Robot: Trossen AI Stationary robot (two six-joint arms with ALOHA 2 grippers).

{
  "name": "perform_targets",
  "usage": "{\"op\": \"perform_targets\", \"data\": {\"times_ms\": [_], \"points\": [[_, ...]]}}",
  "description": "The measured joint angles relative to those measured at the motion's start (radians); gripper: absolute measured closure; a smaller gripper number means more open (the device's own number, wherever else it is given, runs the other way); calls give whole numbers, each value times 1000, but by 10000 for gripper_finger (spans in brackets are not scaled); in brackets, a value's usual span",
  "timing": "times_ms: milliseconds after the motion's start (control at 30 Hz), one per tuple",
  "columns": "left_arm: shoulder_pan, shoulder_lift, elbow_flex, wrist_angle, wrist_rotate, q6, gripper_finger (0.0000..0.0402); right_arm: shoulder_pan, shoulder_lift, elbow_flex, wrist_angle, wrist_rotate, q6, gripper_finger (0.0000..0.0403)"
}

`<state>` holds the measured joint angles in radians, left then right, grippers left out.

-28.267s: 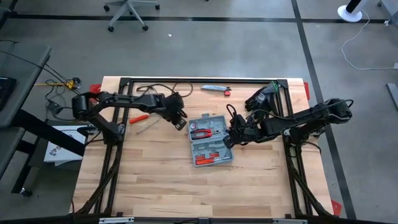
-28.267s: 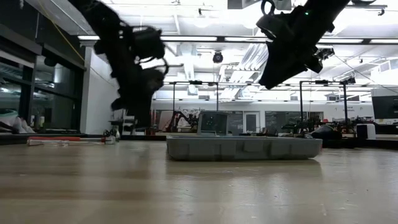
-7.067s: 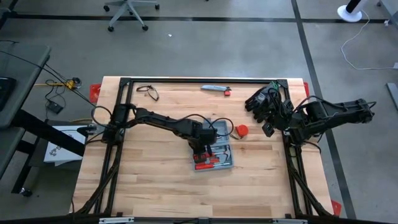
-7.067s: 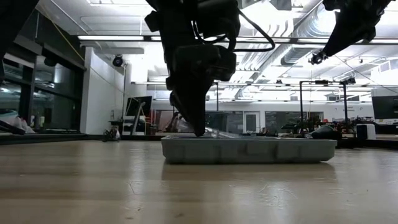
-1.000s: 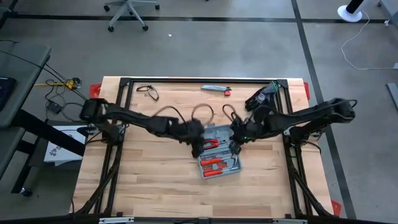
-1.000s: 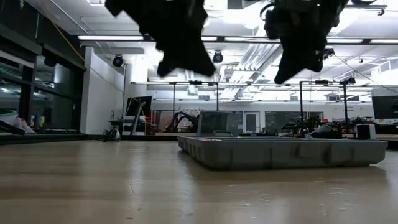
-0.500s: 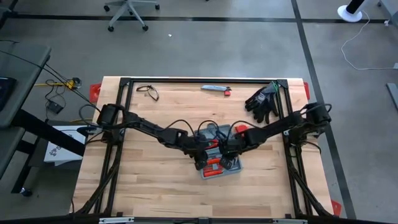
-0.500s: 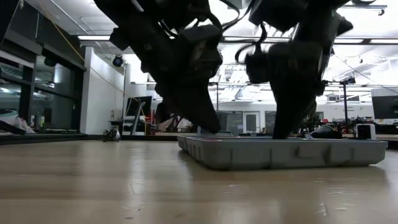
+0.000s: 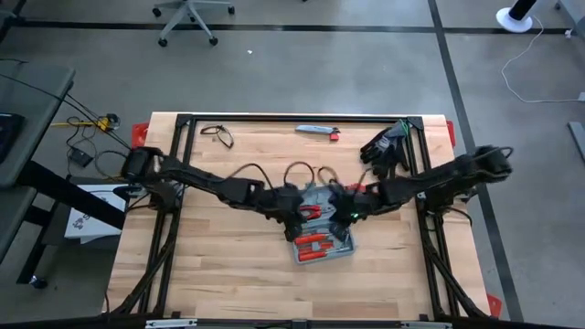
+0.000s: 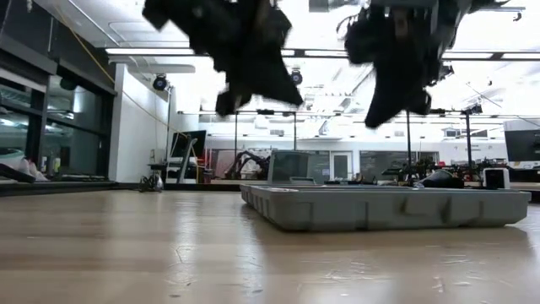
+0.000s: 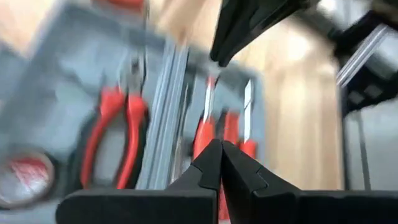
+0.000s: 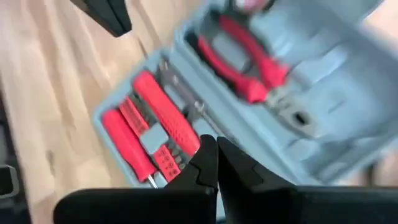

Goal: Prefit tool cases
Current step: Put the transparent screwdriver into the gray prefit tool case, then put the orange hex key set into the gray prefit tool case

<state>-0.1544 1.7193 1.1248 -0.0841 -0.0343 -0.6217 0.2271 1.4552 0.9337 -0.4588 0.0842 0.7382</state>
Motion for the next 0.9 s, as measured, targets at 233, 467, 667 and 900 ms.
{"op": "perform_targets", "data": {"times_ms": [233, 467, 667, 900], "points": [[30, -229, 0, 1, -133, 85, 401, -25, -255, 0, -129, 126, -19, 403], [57, -438, 1, 8, -368, 184, 401, -64, -481, 0, -199, 208, -41, 403], [59, -503, 1, -2, -568, 264, 401, -72, -602, 0, -254, 258, -54, 403], [79, -469, 1, -51, -594, 200, 401, -72, -619, 0, -295, 303, -88, 403]]}}
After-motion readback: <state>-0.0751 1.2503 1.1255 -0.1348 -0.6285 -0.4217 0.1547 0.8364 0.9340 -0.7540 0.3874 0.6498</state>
